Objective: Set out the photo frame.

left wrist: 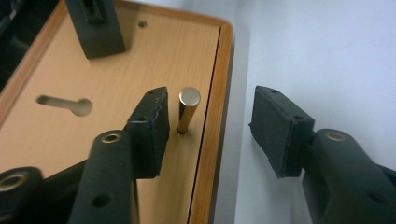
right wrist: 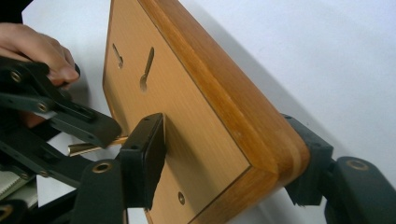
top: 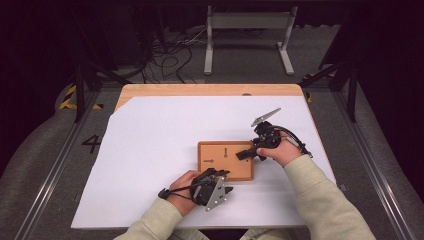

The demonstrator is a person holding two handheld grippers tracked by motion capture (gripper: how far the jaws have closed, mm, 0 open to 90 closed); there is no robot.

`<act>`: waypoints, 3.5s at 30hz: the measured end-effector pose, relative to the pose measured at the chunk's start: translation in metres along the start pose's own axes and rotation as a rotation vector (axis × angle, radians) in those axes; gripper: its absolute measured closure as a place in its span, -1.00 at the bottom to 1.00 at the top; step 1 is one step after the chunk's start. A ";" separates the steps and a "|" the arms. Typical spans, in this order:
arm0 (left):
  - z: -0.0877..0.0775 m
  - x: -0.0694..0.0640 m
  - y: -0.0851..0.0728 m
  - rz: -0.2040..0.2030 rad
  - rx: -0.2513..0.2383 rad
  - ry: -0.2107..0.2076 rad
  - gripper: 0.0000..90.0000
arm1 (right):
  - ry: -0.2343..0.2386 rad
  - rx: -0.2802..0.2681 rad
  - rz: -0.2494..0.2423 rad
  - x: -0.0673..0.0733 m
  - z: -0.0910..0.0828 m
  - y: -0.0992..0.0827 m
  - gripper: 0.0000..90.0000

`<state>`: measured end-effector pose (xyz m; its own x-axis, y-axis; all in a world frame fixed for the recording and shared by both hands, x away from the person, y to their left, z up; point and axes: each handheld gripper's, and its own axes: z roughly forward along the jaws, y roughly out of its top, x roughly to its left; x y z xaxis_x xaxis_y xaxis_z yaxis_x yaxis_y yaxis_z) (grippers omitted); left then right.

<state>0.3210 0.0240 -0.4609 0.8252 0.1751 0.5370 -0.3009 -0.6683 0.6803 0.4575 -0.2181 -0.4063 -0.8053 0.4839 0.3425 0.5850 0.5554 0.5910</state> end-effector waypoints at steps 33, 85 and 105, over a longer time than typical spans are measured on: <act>-0.107 0.067 -0.050 -0.632 -0.238 0.178 -0.45 | -0.138 0.049 -0.348 0.078 -0.036 -0.024 0.37; -0.095 0.071 -0.072 -0.709 -0.162 0.174 -0.41 | -0.221 -0.014 -0.371 0.115 -0.053 -0.103 0.67; -0.094 0.071 -0.073 -0.710 -0.158 0.174 -0.41 | -0.182 -0.057 -0.310 0.094 -0.008 -0.116 1.00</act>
<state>0.3571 0.1532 -0.4258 0.7629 0.6465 0.0043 0.2001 -0.2425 0.9493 0.3134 -0.2427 -0.4365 -0.9101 0.4144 0.0080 0.3057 0.6581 0.6881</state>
